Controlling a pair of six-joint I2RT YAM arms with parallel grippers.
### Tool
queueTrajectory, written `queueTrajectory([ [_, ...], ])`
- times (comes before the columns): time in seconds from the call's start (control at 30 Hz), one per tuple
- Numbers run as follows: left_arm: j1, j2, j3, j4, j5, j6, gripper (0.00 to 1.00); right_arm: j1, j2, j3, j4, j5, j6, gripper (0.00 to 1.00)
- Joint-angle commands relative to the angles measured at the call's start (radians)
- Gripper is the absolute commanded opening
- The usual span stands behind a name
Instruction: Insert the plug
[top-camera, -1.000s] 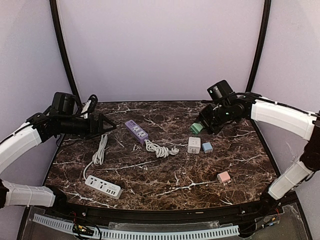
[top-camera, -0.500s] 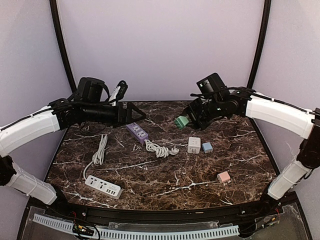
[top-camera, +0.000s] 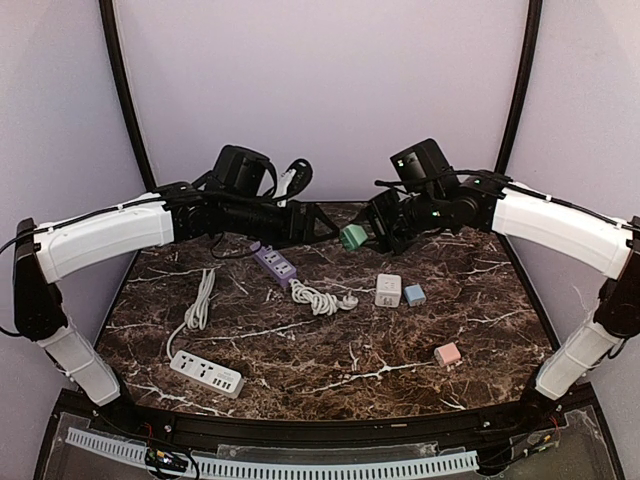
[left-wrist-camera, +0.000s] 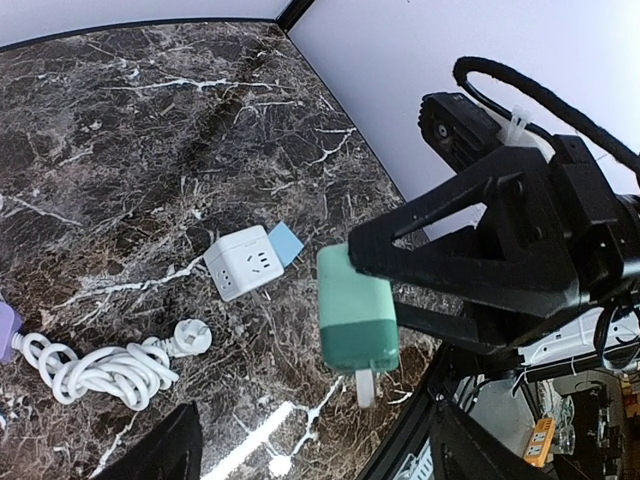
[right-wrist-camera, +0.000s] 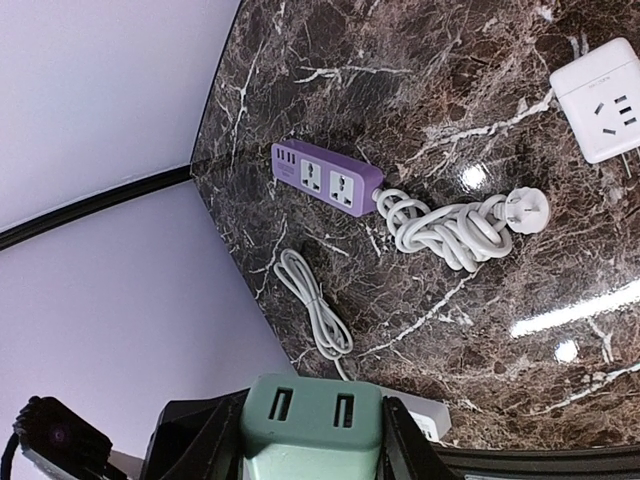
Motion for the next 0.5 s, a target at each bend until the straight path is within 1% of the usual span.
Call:
queueTrajectory([
  [0.0,-0.008,0.045,0.067,0.002,0.029,0.014,0.76,0.011,-0.014,0.020,0.039,-0.012,0.004,0.21],
  [0.1,-0.013,0.078,0.104,0.001,0.042,0.012,0.73,0.011,-0.020,0.017,0.039,-0.011,-0.001,0.21],
  [0.3,-0.018,0.143,0.161,-0.002,0.083,0.005,0.61,0.011,-0.029,0.017,0.042,-0.003,-0.013,0.21],
  [0.37,-0.021,0.156,0.175,-0.003,0.090,0.003,0.56,0.011,-0.031,0.021,0.042,0.001,-0.021,0.21],
  [0.4,-0.022,0.166,0.183,-0.002,0.094,0.001,0.52,0.011,-0.032,0.023,0.041,0.002,-0.024,0.21],
  [0.43,-0.022,0.170,0.187,-0.002,0.095,-0.001,0.46,0.011,-0.033,0.022,0.041,0.003,-0.025,0.21],
  [0.47,-0.023,0.178,0.197,-0.003,0.104,-0.002,0.42,0.011,-0.036,0.021,0.042,0.006,-0.027,0.21],
])
